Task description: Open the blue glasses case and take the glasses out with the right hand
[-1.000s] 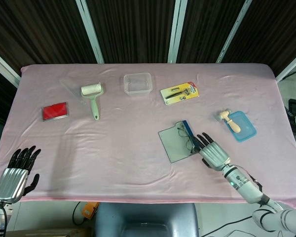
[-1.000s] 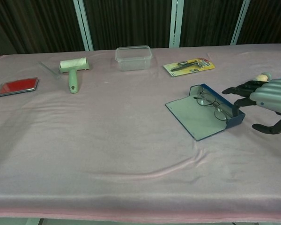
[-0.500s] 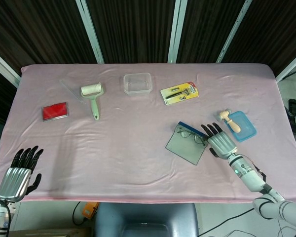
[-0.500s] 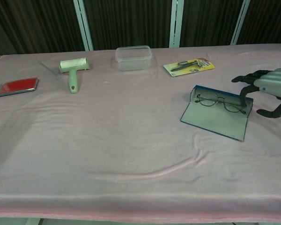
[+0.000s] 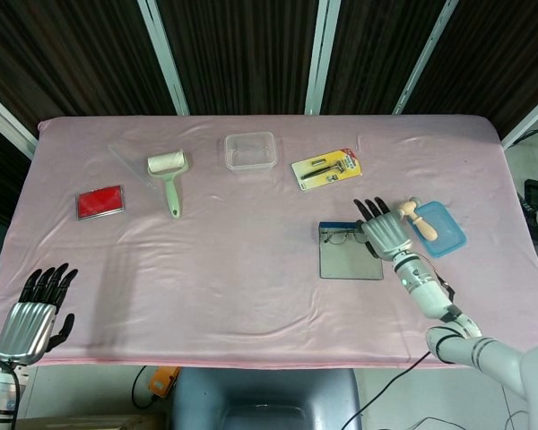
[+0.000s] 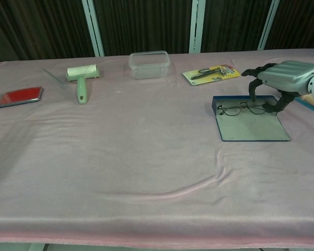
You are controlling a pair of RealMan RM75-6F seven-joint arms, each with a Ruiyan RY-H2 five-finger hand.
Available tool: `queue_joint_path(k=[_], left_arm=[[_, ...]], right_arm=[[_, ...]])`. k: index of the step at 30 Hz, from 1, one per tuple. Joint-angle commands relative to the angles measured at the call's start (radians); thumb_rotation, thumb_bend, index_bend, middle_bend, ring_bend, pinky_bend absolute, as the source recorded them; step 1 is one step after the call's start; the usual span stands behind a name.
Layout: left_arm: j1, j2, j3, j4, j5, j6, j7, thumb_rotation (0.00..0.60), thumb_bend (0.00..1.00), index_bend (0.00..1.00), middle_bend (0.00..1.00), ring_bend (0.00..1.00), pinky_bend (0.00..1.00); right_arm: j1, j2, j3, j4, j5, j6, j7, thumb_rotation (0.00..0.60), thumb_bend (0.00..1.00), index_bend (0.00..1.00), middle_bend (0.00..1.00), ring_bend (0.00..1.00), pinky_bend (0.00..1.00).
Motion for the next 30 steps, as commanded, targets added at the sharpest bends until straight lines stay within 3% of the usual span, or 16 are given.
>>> queue_joint_path(k=[1,10,18,30], left_arm=[[0.0,0.001,0.001,-0.001,0.0,0.0,-0.002,0.6,0.43,0.0,0.0,0.0,0.03],[0.003,0.007,0.006,-0.002,0.01,0.006,-0.015,0.6,0.43,0.0,0.0,0.0,0.03],[0.002,0.003,0.005,0.0,0.009,0.006,-0.008,0.6,0.43,0.0,0.0,0.0,0.04],[0.004,0.009,0.003,0.002,0.007,0.01,-0.021,0.6,0.43,0.0,0.0,0.0,0.03]], right_arm=[[0.005,0.001,0.01,-0.014,0.011,-0.001,-0.005,0.6,0.55,0.45,0.05,0.0,0.0],[-0.035,0.078,0.022,-0.101,-0.012,0.092,0.057,0.6,0.55,0.46,0.05,0.0,0.0],[0.034,-0.024,0.081,-0.004,0.099,0.01,-0.014,0.6,0.55,0.48,0.05,0.0,0.0],[0.067,-0.103,0.082,0.104,0.155,-0.051,-0.051,0.6,0.55,0.5,0.05,0.0,0.0]])
